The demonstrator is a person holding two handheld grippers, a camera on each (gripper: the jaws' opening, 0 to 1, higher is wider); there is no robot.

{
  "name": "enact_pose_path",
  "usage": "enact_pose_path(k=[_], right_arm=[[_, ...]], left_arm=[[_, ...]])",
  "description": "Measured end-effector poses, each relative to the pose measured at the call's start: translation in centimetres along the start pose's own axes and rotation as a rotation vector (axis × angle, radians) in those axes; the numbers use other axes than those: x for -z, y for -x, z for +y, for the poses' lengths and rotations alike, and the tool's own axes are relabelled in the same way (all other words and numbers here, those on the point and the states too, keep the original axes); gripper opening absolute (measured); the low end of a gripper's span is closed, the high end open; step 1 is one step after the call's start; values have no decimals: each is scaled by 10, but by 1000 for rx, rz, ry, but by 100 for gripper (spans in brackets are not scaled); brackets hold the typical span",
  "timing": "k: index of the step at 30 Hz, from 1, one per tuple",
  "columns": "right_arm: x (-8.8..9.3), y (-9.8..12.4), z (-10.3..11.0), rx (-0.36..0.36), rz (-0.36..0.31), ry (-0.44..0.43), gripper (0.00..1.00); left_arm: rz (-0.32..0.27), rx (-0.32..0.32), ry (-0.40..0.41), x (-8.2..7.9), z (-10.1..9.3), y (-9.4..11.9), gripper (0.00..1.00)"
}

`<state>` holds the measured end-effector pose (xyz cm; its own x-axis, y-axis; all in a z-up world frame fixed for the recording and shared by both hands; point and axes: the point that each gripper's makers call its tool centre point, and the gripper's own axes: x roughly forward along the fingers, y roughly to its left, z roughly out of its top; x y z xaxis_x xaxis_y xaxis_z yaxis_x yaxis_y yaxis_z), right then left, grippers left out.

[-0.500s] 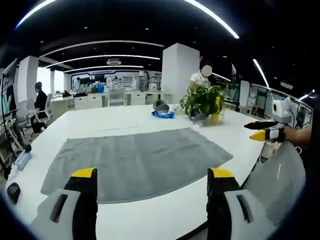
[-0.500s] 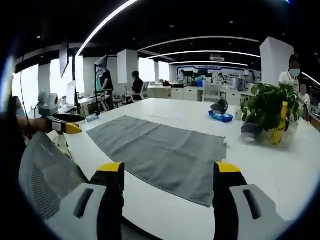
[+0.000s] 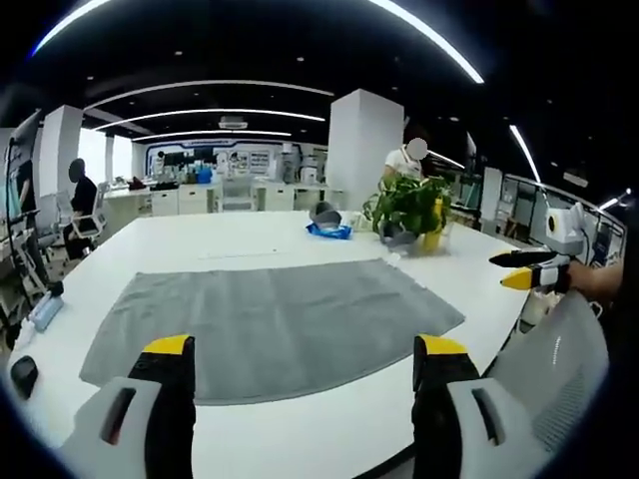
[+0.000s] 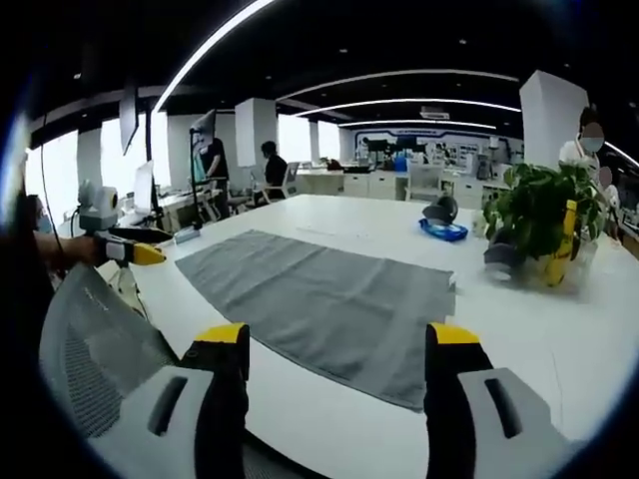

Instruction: Fold the towel on the table until its edges align and the towel forms a compact rectangular stack.

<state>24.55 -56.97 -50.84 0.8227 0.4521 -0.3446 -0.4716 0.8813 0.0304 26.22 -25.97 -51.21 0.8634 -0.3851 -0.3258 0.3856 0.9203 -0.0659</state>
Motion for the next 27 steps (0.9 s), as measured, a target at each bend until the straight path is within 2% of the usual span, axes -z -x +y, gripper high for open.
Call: enact_pose_path(k=[12,22,27], right_arm=[[3,0,-3,9,11,-2,70],[7,-1,3,-16,35,9,70],[3,2,-6,0,0,-80,69]], left_arm=[[21,42,0,4,-8,-3,91],[6,18,17,2,-2,-1,90],[21,31,8,4,-5,-3,90]])
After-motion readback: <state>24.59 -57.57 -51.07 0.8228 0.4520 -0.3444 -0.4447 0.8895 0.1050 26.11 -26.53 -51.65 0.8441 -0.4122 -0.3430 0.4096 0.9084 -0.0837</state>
